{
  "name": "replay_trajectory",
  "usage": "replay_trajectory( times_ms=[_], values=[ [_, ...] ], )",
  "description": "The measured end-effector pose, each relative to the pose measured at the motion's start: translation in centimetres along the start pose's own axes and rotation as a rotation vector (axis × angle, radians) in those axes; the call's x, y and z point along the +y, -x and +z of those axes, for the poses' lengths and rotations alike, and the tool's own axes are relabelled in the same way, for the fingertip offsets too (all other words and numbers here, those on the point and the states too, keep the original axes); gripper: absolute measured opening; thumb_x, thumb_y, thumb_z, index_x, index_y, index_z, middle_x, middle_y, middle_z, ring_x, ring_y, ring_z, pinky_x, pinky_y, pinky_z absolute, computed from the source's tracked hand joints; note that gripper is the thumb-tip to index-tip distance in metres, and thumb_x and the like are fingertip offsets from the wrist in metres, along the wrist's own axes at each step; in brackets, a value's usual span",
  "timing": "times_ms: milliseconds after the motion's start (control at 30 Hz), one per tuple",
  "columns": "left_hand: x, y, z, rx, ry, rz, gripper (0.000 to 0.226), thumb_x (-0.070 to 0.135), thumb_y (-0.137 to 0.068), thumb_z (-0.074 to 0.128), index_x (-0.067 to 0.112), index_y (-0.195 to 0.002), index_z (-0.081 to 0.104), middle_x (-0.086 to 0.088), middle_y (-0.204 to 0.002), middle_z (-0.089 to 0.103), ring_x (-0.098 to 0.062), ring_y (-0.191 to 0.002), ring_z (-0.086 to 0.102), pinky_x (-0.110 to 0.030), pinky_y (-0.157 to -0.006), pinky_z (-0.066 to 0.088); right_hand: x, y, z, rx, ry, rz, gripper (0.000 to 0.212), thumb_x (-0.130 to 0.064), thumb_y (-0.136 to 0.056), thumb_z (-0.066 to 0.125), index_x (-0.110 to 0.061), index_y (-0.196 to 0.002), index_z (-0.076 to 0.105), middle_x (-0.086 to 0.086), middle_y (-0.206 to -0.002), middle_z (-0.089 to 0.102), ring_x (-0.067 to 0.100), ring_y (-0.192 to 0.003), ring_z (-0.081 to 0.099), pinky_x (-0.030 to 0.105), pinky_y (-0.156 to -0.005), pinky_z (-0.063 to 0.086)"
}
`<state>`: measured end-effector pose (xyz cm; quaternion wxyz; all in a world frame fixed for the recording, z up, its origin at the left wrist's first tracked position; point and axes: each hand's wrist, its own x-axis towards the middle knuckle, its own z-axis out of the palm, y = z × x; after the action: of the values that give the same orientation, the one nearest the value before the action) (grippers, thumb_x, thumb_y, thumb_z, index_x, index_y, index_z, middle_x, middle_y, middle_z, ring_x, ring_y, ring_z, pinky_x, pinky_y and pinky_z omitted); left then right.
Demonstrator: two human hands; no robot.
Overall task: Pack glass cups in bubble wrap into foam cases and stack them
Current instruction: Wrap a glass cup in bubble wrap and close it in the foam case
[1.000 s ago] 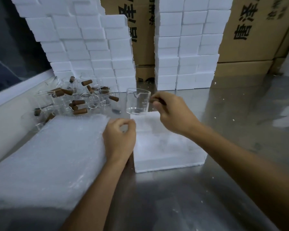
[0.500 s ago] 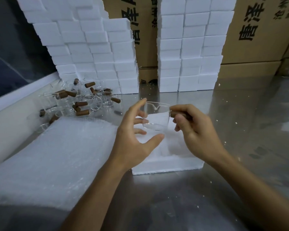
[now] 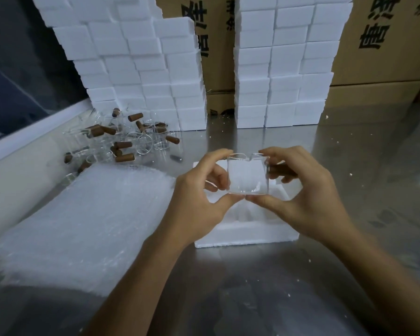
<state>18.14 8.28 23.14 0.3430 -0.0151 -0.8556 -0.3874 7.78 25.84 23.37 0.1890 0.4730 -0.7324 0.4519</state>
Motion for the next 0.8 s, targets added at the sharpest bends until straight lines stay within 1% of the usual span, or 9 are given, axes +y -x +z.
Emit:
replay_trajectory(
  times_ms=[67, 133, 167, 233, 333, 400, 467, 567, 800],
  values=[
    [-0.2, -0.1, -0.8, -0.045, -0.079, -0.02, 0.073, 0.029, -0.076, 0.08, 0.038, -0.139, 0.045, 0.016, -0.098, 0.064, -0.006, -0.095, 0.062, -0.012, -0.083, 0.051, -0.2, 0.1, 0.2, 0.05, -0.029, 0.007, 0.059, -0.047, -0.069, 0.078, -0.026, -0.121, 0.057, -0.004, -0.111, 0.058, 0.004, -0.097, 0.059, 0.012, -0.083, 0.049],
    [-0.5, -0.3, -2.0, -0.02, -0.171, -0.057, 0.073, 0.017, -0.077, 0.074, 0.038, -0.14, 0.043, 0.016, -0.103, 0.061, -0.003, -0.095, 0.06, -0.005, -0.08, 0.046, -0.2, 0.1, 0.3, 0.094, -0.042, 0.008, 0.058, -0.041, -0.07, 0.081, -0.019, -0.119, 0.059, -0.004, -0.112, 0.057, 0.001, -0.099, 0.058, 0.007, -0.085, 0.045],
    [-0.8, -0.4, -2.6, 0.046, -0.228, -0.078, 0.069, 0.008, -0.077, 0.072, 0.034, -0.136, 0.048, 0.013, -0.101, 0.061, -0.004, -0.091, 0.059, -0.007, -0.078, 0.048, -0.3, 0.1, 0.3, 0.105, -0.056, 0.007, 0.058, -0.04, -0.069, 0.081, -0.019, -0.118, 0.059, -0.005, -0.112, 0.058, 0.0, -0.099, 0.059, 0.006, -0.086, 0.044],
    [-1.3, -0.6, -3.8, 0.245, -0.419, -0.158, 0.049, 0.002, -0.078, 0.07, 0.029, -0.118, 0.06, 0.006, -0.095, 0.064, -0.01, -0.08, 0.058, -0.028, -0.079, 0.055, -0.5, 0.2, 0.3, 0.106, -0.083, 0.008, 0.059, -0.041, -0.069, 0.081, -0.023, -0.119, 0.057, -0.008, -0.112, 0.059, 0.0, -0.1, 0.06, 0.006, -0.089, 0.043],
    [-2.7, -0.7, -5.4, 0.429, -0.722, -0.466, 0.019, 0.017, -0.085, 0.071, 0.019, -0.104, 0.069, -0.006, -0.102, 0.071, -0.027, -0.088, 0.063, -0.043, -0.086, 0.05, -0.6, 0.2, 0.6, 0.086, -0.068, 0.015, 0.06, -0.044, -0.069, 0.08, -0.026, -0.12, 0.056, -0.011, -0.113, 0.058, -0.001, -0.101, 0.059, 0.007, -0.088, 0.044],
    [-3.6, -0.5, -5.9, 0.405, -0.801, -0.643, 0.02, 0.025, -0.088, 0.072, 0.012, -0.103, 0.072, -0.012, -0.104, 0.072, -0.034, -0.094, 0.065, -0.041, -0.082, 0.048, -0.6, 0.2, 0.7, 0.085, -0.081, 0.029, 0.06, -0.045, -0.069, 0.08, -0.027, -0.121, 0.055, -0.012, -0.114, 0.059, -0.001, -0.101, 0.059, 0.008, -0.088, 0.045],
    [-3.9, -0.4, -6.0, 0.355, -0.785, -0.714, 0.023, 0.03, -0.088, 0.073, 0.008, -0.094, 0.074, -0.014, -0.098, 0.074, -0.035, -0.087, 0.066, -0.037, -0.074, 0.047, -0.6, 0.2, 0.7, 0.091, -0.093, 0.043, 0.06, -0.044, -0.069, 0.081, -0.029, -0.12, 0.055, -0.012, -0.115, 0.059, -0.002, -0.102, 0.059, 0.008, -0.088, 0.046],
    [-4.0, -0.5, -6.0, 0.306, -0.745, -0.742, 0.025, 0.034, -0.086, 0.075, 0.009, -0.082, 0.076, -0.013, -0.088, 0.074, -0.035, -0.079, 0.065, -0.033, -0.07, 0.043, -0.6, 0.3, 0.6, 0.11, -0.093, 0.048, 0.059, -0.041, -0.068, 0.084, -0.03, -0.119, 0.055, -0.01, -0.113, 0.06, -0.001, -0.102, 0.06, 0.008, -0.087, 0.046],
    [-4.0, -0.6, -5.8, 0.227, -0.879, -0.746, 0.018, 0.025, -0.092, 0.067, 0.007, -0.088, 0.069, -0.016, -0.092, 0.07, -0.038, -0.089, 0.062, -0.042, -0.079, 0.049, -0.5, 0.4, 0.7, 0.122, -0.099, 0.069, 0.061, -0.032, -0.067, 0.088, -0.031, -0.118, 0.055, -0.01, -0.112, 0.06, -0.002, -0.102, 0.06, 0.009, -0.087, 0.047]
  ],
)
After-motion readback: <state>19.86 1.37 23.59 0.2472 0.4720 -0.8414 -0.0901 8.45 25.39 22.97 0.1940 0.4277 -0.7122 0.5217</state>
